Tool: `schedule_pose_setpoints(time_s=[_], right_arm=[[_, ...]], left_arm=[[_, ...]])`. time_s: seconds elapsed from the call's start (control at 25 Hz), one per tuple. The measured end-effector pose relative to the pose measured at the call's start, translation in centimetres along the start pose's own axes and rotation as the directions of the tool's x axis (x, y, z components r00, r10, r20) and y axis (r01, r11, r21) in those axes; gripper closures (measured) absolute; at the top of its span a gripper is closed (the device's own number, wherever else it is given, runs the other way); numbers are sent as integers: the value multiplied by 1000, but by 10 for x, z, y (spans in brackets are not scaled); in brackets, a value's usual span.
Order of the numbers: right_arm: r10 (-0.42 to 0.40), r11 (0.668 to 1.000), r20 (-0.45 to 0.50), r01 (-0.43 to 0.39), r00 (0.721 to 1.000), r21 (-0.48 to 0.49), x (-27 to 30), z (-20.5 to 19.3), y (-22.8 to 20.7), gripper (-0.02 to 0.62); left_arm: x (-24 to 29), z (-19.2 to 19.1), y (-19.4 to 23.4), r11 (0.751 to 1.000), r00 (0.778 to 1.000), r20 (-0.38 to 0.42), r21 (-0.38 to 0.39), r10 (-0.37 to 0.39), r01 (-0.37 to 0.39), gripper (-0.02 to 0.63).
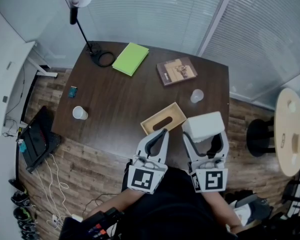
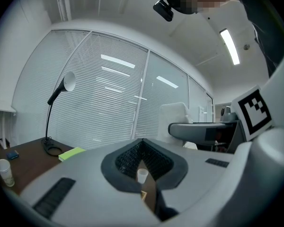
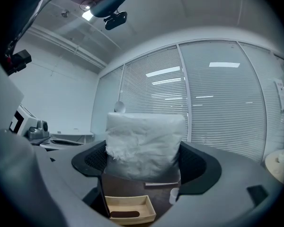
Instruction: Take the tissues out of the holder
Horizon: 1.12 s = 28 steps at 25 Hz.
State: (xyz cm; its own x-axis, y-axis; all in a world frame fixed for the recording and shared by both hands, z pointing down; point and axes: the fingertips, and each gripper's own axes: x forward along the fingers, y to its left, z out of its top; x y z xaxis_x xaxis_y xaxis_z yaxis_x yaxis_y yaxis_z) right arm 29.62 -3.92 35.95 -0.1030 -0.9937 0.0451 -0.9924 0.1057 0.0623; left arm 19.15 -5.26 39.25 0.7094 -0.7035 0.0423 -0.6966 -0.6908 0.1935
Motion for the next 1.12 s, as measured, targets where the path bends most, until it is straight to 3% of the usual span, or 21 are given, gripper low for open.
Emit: schedule_pose_setpoints(time_s=[0.24,1.12], right_arm=[[-17,999,19,18,1000,-42,-6,2,-2,133],[48,999,-11,-48,999,-7,-1,-5,10,134]], left_arm=[[-1,-4,-1,1000,1000,-6,-9,5,-5,606],[2,-2,-8,1000,1000,8,2,-9,9,606]])
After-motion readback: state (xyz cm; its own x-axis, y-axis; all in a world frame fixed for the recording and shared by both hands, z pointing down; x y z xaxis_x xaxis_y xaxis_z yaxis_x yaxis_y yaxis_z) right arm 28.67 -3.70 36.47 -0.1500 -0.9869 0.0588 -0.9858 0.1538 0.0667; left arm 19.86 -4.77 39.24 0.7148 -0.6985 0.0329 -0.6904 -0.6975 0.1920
